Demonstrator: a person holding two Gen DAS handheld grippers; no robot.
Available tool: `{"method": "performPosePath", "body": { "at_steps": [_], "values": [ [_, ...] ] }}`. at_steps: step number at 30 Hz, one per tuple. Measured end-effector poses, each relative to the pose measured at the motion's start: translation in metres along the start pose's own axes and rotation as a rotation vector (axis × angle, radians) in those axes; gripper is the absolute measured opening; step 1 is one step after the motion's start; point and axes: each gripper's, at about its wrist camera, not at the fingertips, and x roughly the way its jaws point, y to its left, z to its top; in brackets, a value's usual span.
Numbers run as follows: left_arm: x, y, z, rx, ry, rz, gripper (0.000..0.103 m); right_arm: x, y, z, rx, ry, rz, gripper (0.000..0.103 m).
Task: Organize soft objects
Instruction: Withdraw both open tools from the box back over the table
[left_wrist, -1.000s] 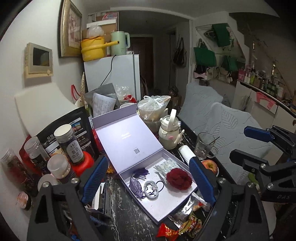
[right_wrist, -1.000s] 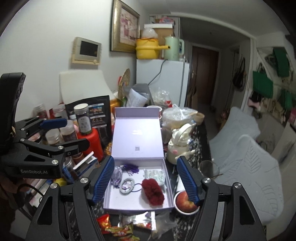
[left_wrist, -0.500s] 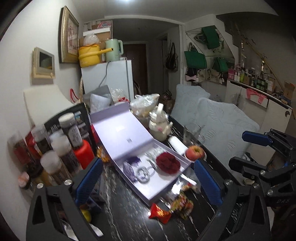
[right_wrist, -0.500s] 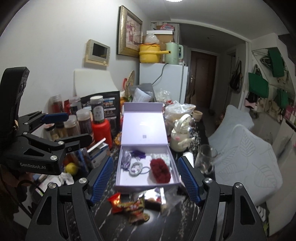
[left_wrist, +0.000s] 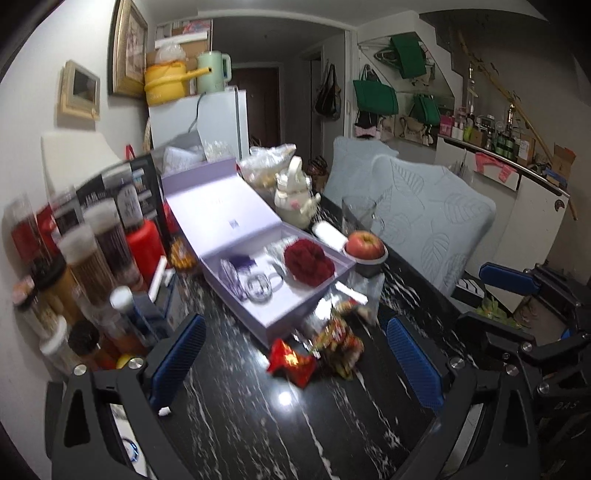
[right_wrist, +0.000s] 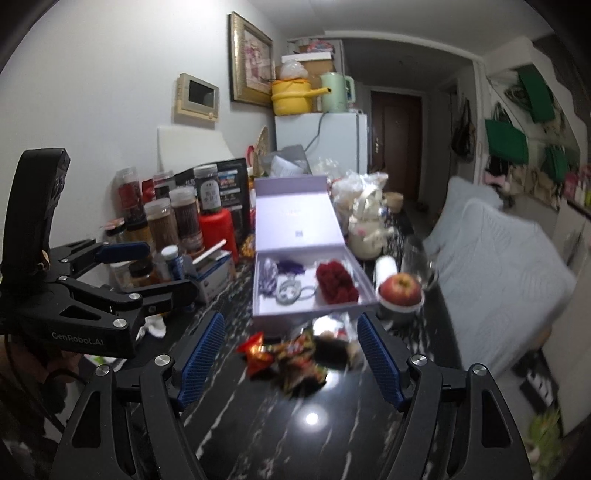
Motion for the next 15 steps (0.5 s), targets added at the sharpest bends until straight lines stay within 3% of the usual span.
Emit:
{"method": "performPosePath", "body": {
  "at_steps": [10, 15],
  "values": [
    [0.024, -0.002, -0.055, -0.040, 0.104, -0.034, 0.100, 0.015, -0.005, -0.057, 0.071, 0.094, 0.036, 0.075],
    [0.037, -0.001, -0.077, -0.082, 0.162, -0.085, 0.100, 0.022, -0.007, -0.079, 0.090, 0.124, 0.038, 0.075]
  ]
}}
